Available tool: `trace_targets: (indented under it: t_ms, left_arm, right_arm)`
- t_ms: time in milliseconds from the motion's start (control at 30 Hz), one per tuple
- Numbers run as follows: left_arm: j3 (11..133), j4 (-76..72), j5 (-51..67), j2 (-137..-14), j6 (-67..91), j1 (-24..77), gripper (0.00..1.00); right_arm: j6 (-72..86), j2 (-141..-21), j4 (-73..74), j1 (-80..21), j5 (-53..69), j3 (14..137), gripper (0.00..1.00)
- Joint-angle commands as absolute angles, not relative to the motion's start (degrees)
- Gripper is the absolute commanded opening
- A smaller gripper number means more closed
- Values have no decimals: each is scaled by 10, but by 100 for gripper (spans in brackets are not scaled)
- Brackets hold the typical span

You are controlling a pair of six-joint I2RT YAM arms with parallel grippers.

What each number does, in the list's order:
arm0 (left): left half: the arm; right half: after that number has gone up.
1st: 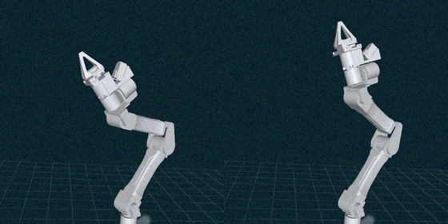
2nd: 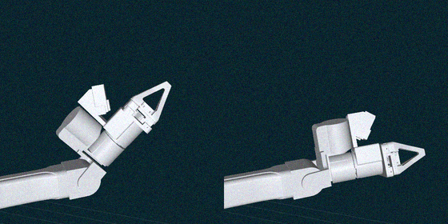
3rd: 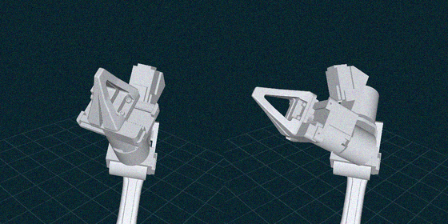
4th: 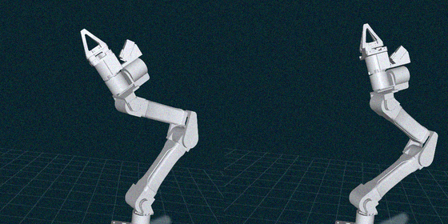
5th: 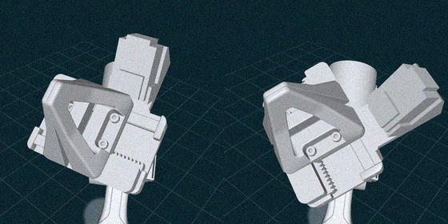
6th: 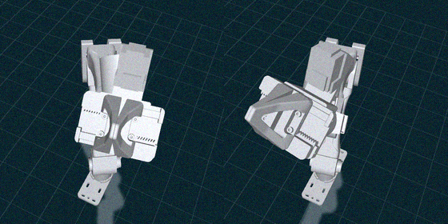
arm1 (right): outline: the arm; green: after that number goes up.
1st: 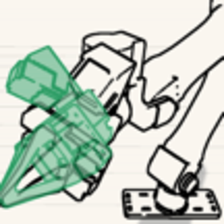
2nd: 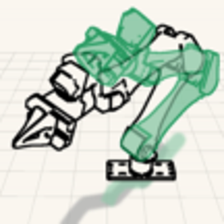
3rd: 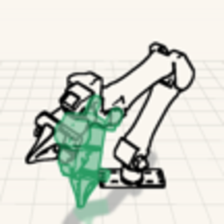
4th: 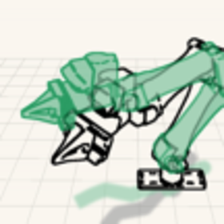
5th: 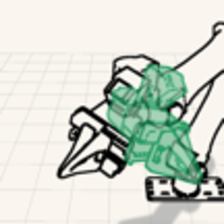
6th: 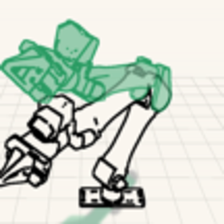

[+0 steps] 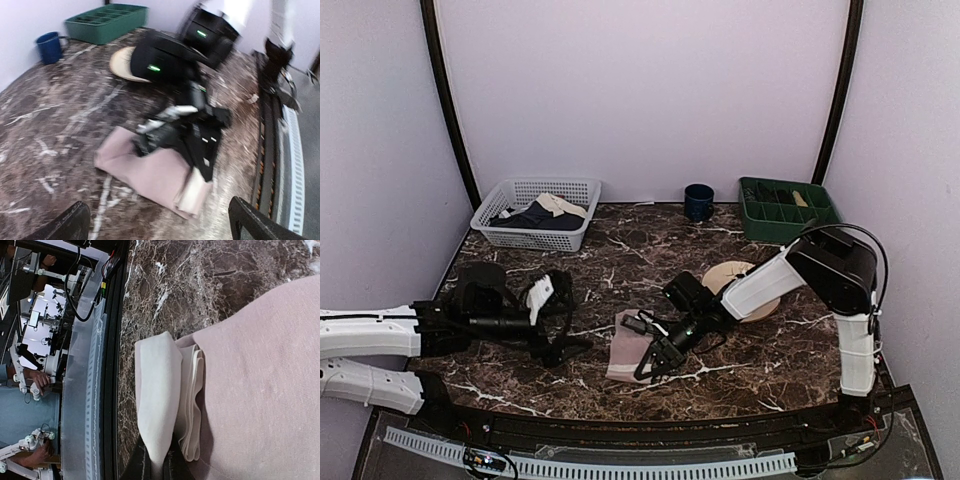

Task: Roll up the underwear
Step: Roll the underwear at the center of the board.

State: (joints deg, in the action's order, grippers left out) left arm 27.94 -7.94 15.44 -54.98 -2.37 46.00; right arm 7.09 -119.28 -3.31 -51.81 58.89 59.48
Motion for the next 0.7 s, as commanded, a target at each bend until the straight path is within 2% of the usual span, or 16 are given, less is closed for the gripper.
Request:
trace_targets:
  t_ms: [0,167,433,567,667]
  left_arm:
    - [225,-143,100,-589,-127,559,99]
    - [234,-212,80,-699,-196,620,89]
    - [287,-297,115,-853,-292,644,76]
    - [308,-313,127,-902,-309,644,67]
    - [310,-311,135,-923,-306,644,55]
  right_arm:
    - [85,-1221,-13,-508,599,595,0]
    - [78,-1230,-6,-506,604,598,0]
    - [60,-1249,21,-505,609,616,3]
    - [59,-1250,22,-505,610,618,3]
    - [61,-1249,20,-504,611,619,4]
